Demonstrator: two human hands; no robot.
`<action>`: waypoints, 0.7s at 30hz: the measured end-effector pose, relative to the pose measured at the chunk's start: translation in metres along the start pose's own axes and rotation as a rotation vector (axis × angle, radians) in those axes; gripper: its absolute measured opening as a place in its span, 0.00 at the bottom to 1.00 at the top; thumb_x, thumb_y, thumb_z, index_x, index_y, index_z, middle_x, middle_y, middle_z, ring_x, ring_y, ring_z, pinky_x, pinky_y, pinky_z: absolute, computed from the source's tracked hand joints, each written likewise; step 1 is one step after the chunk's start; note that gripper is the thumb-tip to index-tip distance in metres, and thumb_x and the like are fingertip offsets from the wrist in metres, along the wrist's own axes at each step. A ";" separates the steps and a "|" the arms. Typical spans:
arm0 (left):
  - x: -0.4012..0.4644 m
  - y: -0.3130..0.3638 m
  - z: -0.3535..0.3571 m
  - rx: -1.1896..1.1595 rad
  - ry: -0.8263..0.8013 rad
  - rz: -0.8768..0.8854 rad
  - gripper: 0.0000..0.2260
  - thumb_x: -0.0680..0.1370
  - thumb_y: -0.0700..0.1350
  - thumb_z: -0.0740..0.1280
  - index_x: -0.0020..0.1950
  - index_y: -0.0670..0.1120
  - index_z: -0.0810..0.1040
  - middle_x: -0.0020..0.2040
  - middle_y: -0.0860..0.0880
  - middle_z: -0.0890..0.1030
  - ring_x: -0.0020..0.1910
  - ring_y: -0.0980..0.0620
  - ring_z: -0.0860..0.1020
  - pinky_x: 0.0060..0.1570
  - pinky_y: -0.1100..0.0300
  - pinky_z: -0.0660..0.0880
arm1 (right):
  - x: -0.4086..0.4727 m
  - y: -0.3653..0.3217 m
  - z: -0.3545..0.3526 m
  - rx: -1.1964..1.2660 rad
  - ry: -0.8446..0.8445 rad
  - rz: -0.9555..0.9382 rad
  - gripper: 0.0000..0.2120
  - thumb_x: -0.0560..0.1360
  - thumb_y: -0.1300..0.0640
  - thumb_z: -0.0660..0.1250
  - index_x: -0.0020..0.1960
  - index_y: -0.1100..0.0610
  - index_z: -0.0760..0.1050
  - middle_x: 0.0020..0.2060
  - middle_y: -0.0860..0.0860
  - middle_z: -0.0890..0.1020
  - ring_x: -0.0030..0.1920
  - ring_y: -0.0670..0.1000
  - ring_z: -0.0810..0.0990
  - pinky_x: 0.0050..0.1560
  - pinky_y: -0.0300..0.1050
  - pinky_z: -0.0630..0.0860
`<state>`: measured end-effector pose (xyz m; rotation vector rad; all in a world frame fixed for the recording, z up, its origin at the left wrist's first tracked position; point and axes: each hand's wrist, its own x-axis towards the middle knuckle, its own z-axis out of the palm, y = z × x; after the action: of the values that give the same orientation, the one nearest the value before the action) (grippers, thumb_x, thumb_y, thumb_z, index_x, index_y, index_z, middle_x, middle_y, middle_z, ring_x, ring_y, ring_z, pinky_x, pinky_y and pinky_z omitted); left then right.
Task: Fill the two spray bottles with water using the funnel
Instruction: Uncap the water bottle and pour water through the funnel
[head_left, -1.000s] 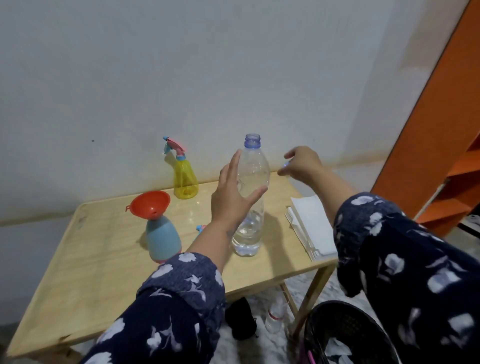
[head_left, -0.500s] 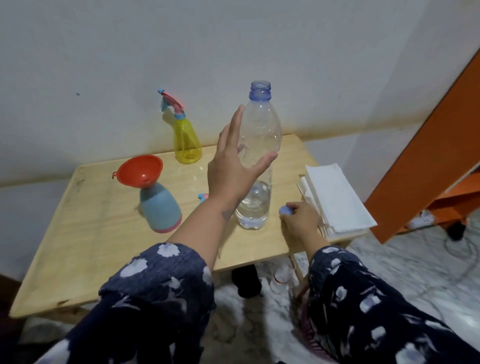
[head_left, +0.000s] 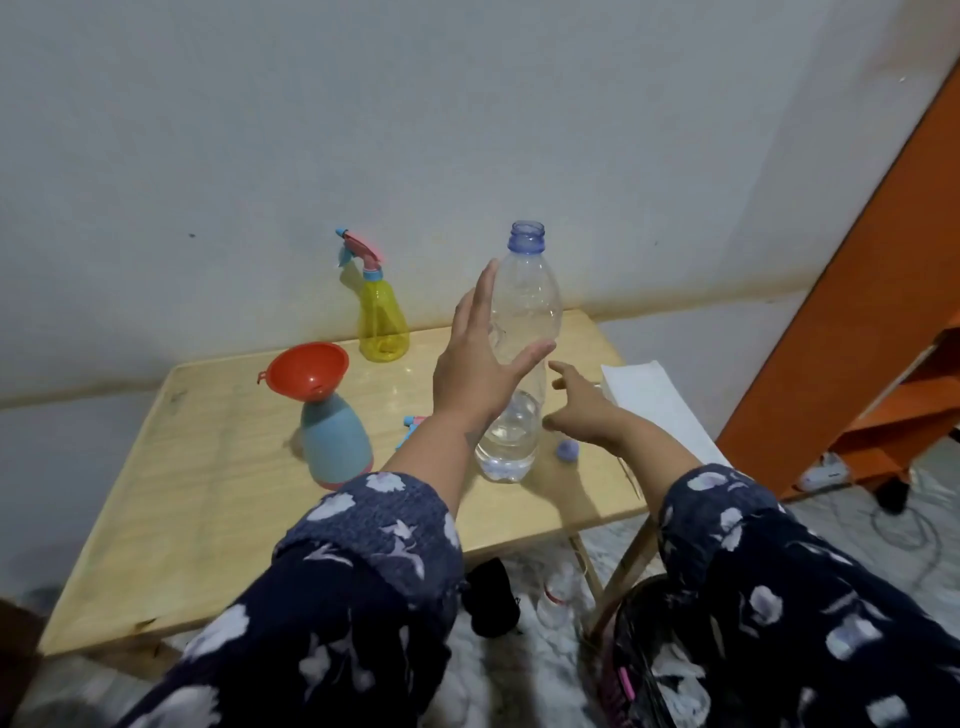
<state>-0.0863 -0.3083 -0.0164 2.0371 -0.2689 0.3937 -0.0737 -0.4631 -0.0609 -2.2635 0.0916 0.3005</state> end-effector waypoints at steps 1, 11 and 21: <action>0.000 0.000 -0.003 -0.021 -0.035 -0.002 0.42 0.71 0.62 0.72 0.75 0.69 0.47 0.75 0.60 0.59 0.68 0.53 0.72 0.60 0.51 0.74 | -0.004 -0.009 -0.004 0.001 -0.024 -0.031 0.43 0.70 0.64 0.68 0.77 0.48 0.49 0.72 0.54 0.64 0.71 0.57 0.62 0.69 0.53 0.66; -0.064 -0.074 -0.044 0.241 0.215 -0.225 0.10 0.80 0.48 0.62 0.62 0.53 0.70 0.54 0.54 0.72 0.51 0.52 0.77 0.43 0.57 0.71 | -0.010 -0.047 0.017 0.356 0.270 -0.312 0.58 0.64 0.54 0.80 0.76 0.45 0.40 0.64 0.54 0.73 0.58 0.47 0.71 0.58 0.41 0.65; -0.073 -0.135 -0.065 0.305 0.481 -0.638 0.27 0.73 0.46 0.73 0.68 0.43 0.66 0.66 0.43 0.66 0.66 0.42 0.67 0.63 0.45 0.69 | 0.017 -0.056 0.042 0.334 0.467 -0.533 0.52 0.65 0.57 0.77 0.74 0.40 0.44 0.44 0.50 0.80 0.48 0.51 0.81 0.54 0.52 0.77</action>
<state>-0.1170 -0.1852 -0.1253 2.1104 0.7576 0.5202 -0.0559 -0.3937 -0.0498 -1.8952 -0.2044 -0.4926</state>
